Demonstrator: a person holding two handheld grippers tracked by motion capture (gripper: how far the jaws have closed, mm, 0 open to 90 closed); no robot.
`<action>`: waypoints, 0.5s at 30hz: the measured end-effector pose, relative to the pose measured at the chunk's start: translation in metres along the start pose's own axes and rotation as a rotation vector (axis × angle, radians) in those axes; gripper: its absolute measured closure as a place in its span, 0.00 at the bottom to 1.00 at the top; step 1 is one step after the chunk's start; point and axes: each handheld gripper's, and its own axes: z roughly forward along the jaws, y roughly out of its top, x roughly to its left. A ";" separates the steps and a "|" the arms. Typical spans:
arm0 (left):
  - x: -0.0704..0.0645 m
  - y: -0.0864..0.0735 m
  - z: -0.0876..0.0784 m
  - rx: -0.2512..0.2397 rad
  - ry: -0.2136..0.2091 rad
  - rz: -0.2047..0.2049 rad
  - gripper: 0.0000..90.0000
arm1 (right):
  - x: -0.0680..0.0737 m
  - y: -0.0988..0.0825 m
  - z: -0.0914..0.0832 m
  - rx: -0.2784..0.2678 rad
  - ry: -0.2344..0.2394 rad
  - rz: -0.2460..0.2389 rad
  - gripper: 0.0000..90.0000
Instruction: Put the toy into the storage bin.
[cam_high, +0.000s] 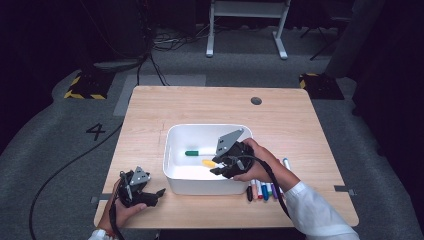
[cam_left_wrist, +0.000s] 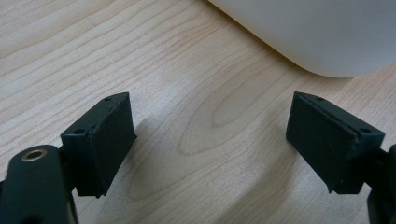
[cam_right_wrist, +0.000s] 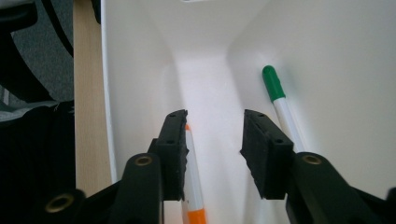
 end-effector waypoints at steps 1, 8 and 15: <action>0.000 0.000 0.000 0.000 0.000 0.000 0.17 | -0.001 -0.001 -0.002 -0.014 -0.001 -0.004 0.66; 0.000 0.000 0.000 0.001 0.000 0.000 0.17 | -0.004 -0.007 -0.019 -0.080 -0.052 0.008 0.58; 0.000 0.000 0.000 0.000 0.000 -0.002 0.17 | -0.006 -0.022 -0.056 -0.170 -0.162 0.057 0.47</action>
